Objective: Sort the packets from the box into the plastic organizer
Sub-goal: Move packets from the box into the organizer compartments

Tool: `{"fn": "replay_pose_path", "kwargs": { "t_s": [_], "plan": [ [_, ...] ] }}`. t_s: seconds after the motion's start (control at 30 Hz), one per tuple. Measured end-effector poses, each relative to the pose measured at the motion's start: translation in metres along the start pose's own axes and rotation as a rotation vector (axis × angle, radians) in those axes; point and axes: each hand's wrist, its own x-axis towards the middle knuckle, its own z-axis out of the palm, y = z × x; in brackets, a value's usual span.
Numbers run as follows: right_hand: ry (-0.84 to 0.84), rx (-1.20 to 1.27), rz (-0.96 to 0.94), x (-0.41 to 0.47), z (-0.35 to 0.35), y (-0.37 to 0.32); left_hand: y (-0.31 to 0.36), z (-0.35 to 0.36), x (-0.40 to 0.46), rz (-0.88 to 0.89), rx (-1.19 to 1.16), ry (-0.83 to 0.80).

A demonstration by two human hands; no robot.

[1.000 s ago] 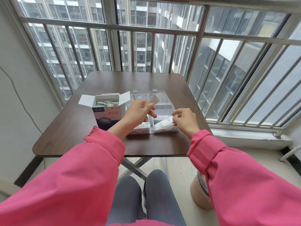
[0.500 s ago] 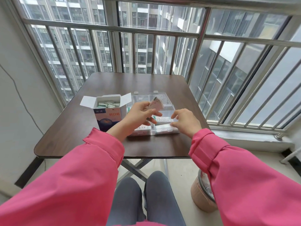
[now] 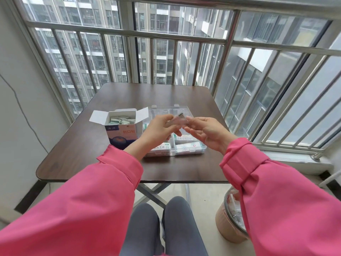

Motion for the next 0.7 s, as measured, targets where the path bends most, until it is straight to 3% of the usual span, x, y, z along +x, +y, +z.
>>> {"fn": "replay_pose_path", "kwargs": {
  "t_s": [0.13,0.37,0.7],
  "plan": [
    [0.015,0.036,0.025,0.009,-0.010,-0.007,-0.004,0.002,0.008,0.048,0.150,0.049],
    [0.300,-0.648,-0.150,0.046,-0.037,-0.002,-0.011,0.002,0.016,-0.041,0.230,0.097],
    [0.263,-1.281,-0.210,0.066,-0.031,0.016,-0.019,0.001,0.024,-0.059,0.033,0.076]
  ]
}}
